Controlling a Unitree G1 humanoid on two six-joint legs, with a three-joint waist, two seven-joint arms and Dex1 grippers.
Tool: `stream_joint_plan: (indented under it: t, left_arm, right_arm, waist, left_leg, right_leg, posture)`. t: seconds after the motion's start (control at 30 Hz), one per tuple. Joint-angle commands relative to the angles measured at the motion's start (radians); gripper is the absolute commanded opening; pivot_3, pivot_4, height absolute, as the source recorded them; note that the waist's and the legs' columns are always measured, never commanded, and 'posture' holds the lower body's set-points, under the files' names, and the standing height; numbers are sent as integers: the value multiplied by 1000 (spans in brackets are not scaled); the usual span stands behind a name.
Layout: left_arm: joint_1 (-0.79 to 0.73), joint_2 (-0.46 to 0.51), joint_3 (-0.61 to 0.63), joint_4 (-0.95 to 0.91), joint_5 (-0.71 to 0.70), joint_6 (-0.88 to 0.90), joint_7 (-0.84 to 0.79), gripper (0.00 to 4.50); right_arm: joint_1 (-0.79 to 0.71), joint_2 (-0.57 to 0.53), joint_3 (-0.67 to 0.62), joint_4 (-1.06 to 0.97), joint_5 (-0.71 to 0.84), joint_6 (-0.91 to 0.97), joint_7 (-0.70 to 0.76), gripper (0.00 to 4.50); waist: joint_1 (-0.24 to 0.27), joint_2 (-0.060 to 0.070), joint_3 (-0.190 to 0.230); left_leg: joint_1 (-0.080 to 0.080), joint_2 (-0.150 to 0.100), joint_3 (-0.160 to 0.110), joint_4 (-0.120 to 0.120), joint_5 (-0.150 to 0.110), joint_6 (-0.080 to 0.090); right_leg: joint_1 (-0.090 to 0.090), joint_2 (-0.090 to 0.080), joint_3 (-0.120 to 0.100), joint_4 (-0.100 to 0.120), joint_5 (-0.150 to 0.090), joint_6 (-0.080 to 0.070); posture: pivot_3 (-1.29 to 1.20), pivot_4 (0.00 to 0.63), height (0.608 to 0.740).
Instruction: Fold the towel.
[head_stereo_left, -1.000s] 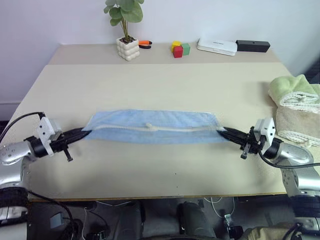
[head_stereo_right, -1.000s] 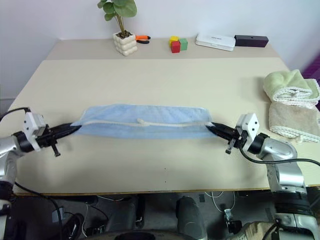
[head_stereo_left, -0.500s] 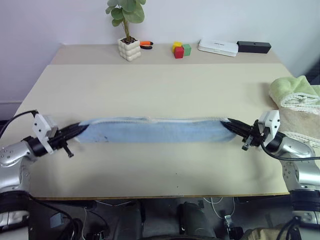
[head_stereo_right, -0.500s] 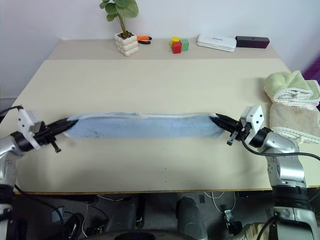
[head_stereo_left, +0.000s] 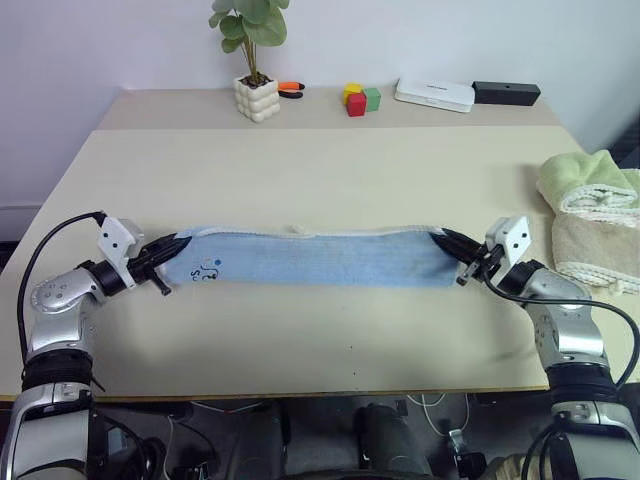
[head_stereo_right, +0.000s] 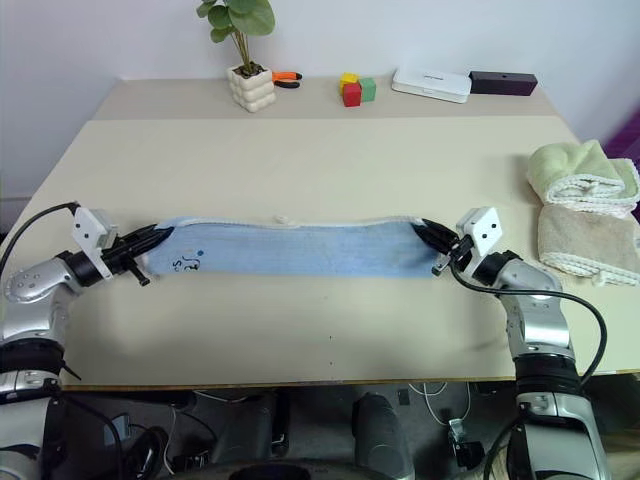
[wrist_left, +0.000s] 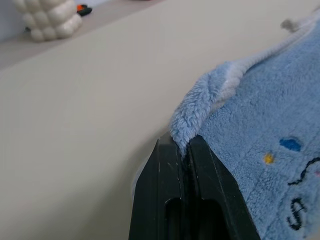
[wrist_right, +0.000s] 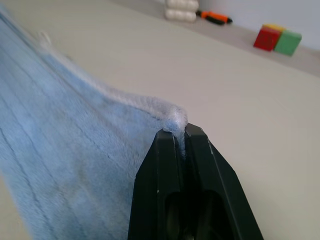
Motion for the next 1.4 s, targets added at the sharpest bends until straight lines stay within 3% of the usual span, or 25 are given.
stream_joint_plan:
  t: [0.03, 0.6, 0.7, 0.93, 0.97, 1.13, 1.17, 1.27, 1.4]
  left_arm:
    - [-18, 0, -1, 18, 8, 21, 15, 0]
    - [-53, -24, 0, 54, 8, 140, 35, 0]
    - [-61, -24, 1, 67, 13, 129, 45, 951]
    - [-53, -9, 26, 55, -15, 171, 48, 4437]
    - [-49, -3, 37, 47, -40, 220, 29, 4483]
    - [-45, 27, 83, 28, -85, 299, 30, 4483]
    - [-51, 33, 97, 27, -96, 315, 39, 4237]
    - [-55, 53, 134, -9, -123, 357, 61, 3217]
    - [-54, 52, 166, -83, -162, 422, 86, 1244]
  right_arm:
    - [-16, 8, -7, -9, -7, -20, -22, 97]
    - [-10, 36, 5, -9, 14, 67, -39, 97]
    - [-11, 37, 8, -6, 25, 91, -12, 959]
    - [-26, 29, 4, 17, -17, 41, -51, 4407]
    - [-25, 27, 2, 11, -4, 59, -40, 4467]
    - [-41, 25, -36, 1, 37, 98, -53, 4467]
    - [-45, 23, -41, 0, 37, 96, -60, 4494]
    - [-50, 38, -70, -58, 90, 131, -73, 3703]
    - [-56, 53, -68, -100, 103, 156, -102, 1767]
  waist:
    - [-1, 0, 0]
    - [0, 0, 0]
    - [-1, 0, 0]
    - [-1, 0, 0]
    - [-1, 0, 0]
    - [-2, 0, 0]
    - [-1, 0, 0]
    - [-1, 0, 0]
    - [-1, 0, 0]
  left_leg:
    - [0, 0, 0, 0, 0, 0]
    - [0, 0, 0, 0, 0, 0]
    - [0, 0, 0, 0, 0, 0]
    - [0, 0, 0, 0, 0, 0]
    - [0, 0, 0, 0, 0, 0]
    - [0, 0, 0, 0, 0, 0]
    - [0, 0, 0, 0, 0, 0]
    - [0, 0, 0, 0, 0, 0]
    - [0, 0, -1, 0, 0, 0]
  right_leg:
    - [0, 0, 0, 0, 0, 0]
    - [0, 0, 0, 0, 0, 0]
    - [0, 0, 0, 0, 0, 0]
    - [0, 0, 0, 0, 0, 0]
    - [0, 0, 0, 0, 0, 0]
    - [0, 0, 0, 0, 0, 0]
    - [0, 0, 0, 0, 0, 0]
    - [0, 0, 0, 0, 0, 0]
    - [0, 0, 0, 0, 0, 0]
  posture:
    - [0, 150, 740]
    - [0, 150, 740]
    - [0, 150, 740]
    - [0, 150, 740]
    - [0, 150, 740]
    - [0, 150, 740]
    - [0, 150, 740]
    - [0, 150, 740]
    - [0, 150, 740]
